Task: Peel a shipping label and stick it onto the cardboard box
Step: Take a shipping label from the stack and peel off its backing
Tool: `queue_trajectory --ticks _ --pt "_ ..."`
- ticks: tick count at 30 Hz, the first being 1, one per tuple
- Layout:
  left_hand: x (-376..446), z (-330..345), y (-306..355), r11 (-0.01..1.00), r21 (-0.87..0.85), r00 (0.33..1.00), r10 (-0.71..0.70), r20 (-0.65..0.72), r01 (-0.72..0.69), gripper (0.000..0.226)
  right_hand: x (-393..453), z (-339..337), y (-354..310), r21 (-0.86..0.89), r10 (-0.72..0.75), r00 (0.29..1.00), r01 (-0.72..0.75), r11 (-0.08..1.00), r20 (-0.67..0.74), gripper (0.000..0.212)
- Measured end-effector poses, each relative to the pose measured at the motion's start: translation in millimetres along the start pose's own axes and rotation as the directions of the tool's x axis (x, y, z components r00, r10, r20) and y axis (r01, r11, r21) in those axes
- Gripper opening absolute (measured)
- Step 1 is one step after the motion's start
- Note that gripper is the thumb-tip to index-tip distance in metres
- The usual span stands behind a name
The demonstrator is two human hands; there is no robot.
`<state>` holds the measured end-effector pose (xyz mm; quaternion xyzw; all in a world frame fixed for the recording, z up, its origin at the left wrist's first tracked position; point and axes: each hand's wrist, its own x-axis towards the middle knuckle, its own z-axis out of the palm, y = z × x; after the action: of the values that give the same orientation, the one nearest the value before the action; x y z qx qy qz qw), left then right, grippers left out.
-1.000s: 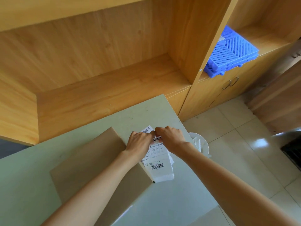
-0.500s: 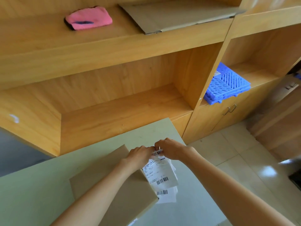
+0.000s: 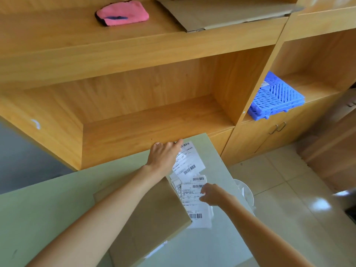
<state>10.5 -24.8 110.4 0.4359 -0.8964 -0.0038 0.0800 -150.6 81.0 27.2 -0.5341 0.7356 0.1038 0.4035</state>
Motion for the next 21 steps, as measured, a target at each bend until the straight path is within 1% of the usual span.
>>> queue_trajectory --ticks 1,2,3,5,7,12,13,17,21 --pt "1.4 -0.4 0.4 1.000 -0.001 1.000 0.001 -0.012 -0.001 0.038 0.7 11.3 1.6 0.022 -0.016 1.000 0.016 1.000 -0.012 0.033" --pt "2.6 -0.6 1.0 1.000 -0.004 1.000 0.002 -0.019 -0.002 0.032 0.3 21.8 1.8 0.032 -0.051 0.998 0.052 0.998 -0.026 0.040" --pt "3.0 -1.1 2.0 1.000 -0.007 1.000 0.004 -0.027 -0.004 0.027 0.0 32.5 1.8 0.030 -0.107 0.993 0.108 0.994 -0.048 0.042" --pt "3.7 0.0 4.0 1.000 -0.020 0.999 0.015 -0.039 -0.016 0.022 -0.9 50.0 1.6 0.014 -0.208 0.972 0.211 0.977 -0.106 0.044" --pt "3.0 3.8 6.1 0.999 -0.020 0.998 0.048 -0.038 -0.049 0.019 2.5 61.7 2.7 -0.013 -0.278 0.947 0.280 0.960 -0.161 0.045" --pt "0.5 20.1 12.2 0.996 -0.006 0.994 0.093 -0.051 -0.093 0.012 18.3 63.6 -2.0 -0.076 -0.355 0.907 0.347 0.935 -0.226 0.044" --pt "-0.5 24.5 13.8 0.995 -0.005 0.993 0.097 -0.060 -0.098 0.013 21.6 62.8 -2.3 -0.090 -0.364 0.901 0.353 0.931 -0.234 0.044" --pt "-6.0 45.8 19.9 0.991 0.024 0.985 0.131 -0.110 -0.129 0.033 32.3 65.5 3.0 -0.099 -0.391 0.868 0.380 0.920 -0.305 0.047" --pt "-12.8 67.1 28.5 0.983 -0.033 0.977 0.174 -0.125 -0.179 0.046 36.2 81.3 15.5 -0.071 -0.423 0.823 0.430 0.900 -0.379 0.049"
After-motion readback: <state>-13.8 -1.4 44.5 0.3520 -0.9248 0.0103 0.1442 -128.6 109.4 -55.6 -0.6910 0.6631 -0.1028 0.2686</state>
